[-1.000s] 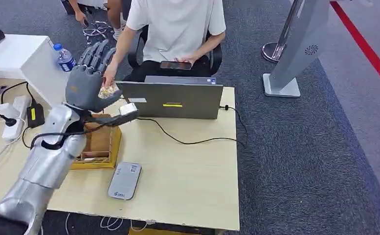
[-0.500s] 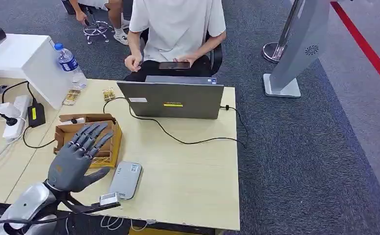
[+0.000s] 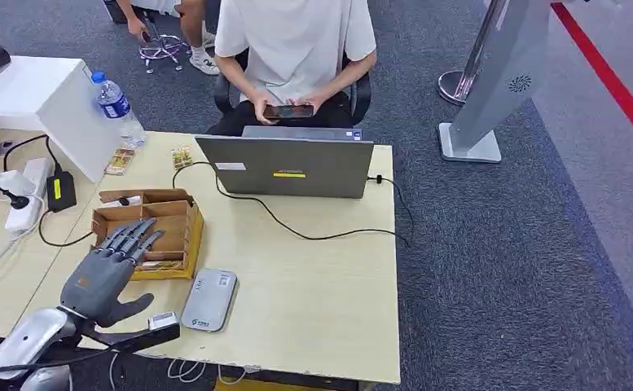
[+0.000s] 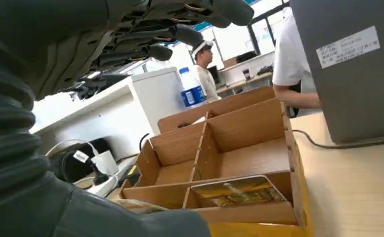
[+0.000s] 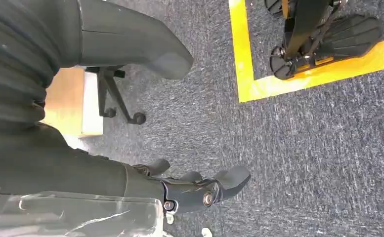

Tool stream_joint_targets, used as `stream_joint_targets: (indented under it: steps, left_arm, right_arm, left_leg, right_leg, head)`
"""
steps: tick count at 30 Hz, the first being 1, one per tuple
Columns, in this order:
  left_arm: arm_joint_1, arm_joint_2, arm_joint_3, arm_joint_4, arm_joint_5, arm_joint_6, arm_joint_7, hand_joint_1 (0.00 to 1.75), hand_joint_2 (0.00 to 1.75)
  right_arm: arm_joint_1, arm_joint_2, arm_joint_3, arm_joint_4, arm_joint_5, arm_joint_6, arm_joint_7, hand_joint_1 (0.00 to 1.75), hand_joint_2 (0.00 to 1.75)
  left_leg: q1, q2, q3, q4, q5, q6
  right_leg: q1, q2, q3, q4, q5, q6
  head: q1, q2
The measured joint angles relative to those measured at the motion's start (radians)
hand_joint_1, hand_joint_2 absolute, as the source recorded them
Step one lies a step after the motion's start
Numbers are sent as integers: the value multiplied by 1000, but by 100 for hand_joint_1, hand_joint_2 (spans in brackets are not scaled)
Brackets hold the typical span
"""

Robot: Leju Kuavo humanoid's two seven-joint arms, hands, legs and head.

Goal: Pass the card to the sensor for recognition and then transmit it.

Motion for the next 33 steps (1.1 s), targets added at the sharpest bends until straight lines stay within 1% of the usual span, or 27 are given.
stream_joint_targets:
  steps: [15,21,28,33]
  left_arm:
    - [-35,-3,3,51,9,-30,18,0,175]
    - [-74,-27,0,90,-5,-43,24,0,175]
    - [-118,-48,-29,115,-22,-50,24,0,175]
    - [-146,-53,-63,141,-29,-59,23,0,175]
  right_arm:
    - [0,0,0,0,18,6,3,0,175]
    - [-1,0,0,-1,29,9,7,0,175]
    - [-2,0,0,-1,39,12,7,0,175]
    - [-3,0,0,-2,46,19,7,0,175]
  left_leg:
    - [0,0,0,0,0,0]
    - [0,0,0,0,0,0]
    - [0,0,0,0,0,0]
    - [0,0,0,0,0,0]
  right_leg:
    - [0,0,0,0,0,0]
    - [0,0,0,0,0,0]
    - [0,0,0,0,0,0]
    - [0,0,0,0,0,0]
  head:
    - [0,0]
    - [0,0]
    - [0,0]
    - [0,0]
